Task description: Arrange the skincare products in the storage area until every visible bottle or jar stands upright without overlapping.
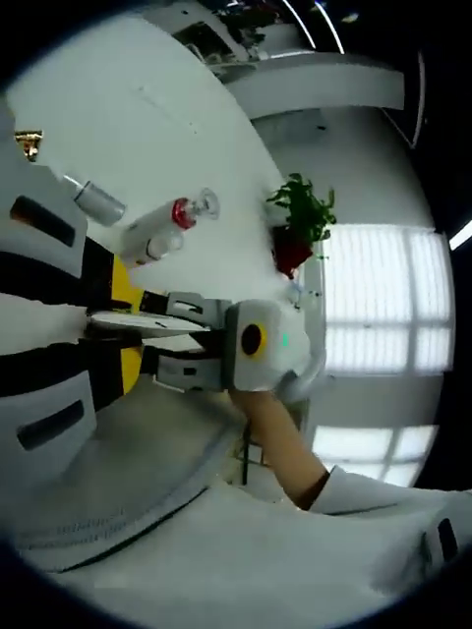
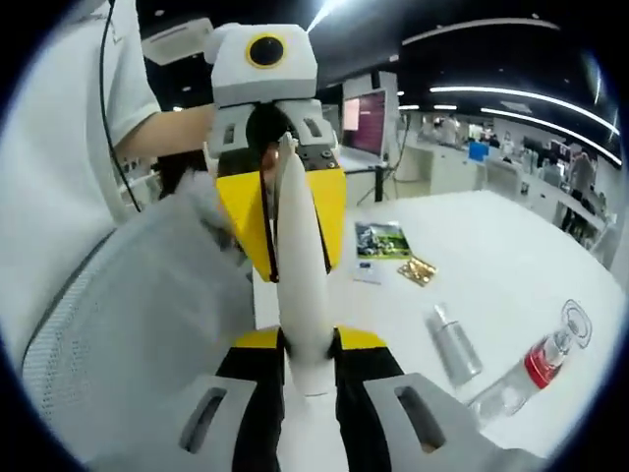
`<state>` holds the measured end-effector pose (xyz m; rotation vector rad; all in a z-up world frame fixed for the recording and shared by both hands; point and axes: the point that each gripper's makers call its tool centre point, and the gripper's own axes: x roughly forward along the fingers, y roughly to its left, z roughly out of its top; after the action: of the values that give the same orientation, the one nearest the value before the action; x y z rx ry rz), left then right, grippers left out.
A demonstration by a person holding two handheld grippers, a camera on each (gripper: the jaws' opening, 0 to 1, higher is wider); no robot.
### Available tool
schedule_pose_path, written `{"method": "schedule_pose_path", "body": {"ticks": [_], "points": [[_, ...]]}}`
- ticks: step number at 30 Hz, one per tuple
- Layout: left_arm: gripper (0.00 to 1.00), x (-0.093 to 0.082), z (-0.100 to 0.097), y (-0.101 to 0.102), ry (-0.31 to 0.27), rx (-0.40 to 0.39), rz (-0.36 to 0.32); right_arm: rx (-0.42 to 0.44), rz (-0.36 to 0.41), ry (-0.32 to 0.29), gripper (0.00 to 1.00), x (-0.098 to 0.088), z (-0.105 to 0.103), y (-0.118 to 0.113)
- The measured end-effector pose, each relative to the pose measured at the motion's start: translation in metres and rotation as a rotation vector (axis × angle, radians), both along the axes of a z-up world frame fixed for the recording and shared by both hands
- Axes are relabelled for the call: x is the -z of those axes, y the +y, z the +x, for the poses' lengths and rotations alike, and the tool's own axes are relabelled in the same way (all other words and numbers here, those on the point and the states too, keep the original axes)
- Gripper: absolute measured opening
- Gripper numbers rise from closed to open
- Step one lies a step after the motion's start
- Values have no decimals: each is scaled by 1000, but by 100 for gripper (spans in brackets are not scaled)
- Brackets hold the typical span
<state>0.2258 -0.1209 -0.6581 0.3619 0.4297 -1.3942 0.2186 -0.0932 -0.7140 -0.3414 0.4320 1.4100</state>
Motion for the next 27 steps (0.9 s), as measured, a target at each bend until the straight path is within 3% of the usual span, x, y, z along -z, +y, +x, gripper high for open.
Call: {"method": "schedule_pose_path", "body": {"ticks": [5, 11, 15, 27], "points": [[9, 21, 2, -8, 0, 25, 80, -3, -31, 12, 18, 21, 7, -3], [9, 26, 5, -14, -1, 45, 122, -2, -30, 28, 18, 33, 15, -9], [9, 31, 8, -16, -31, 76, 167, 0, -55, 12, 18, 39, 21, -12], [8, 27, 32, -28, -55, 100, 137, 86, -32, 69, 25, 38, 33, -20]]}}
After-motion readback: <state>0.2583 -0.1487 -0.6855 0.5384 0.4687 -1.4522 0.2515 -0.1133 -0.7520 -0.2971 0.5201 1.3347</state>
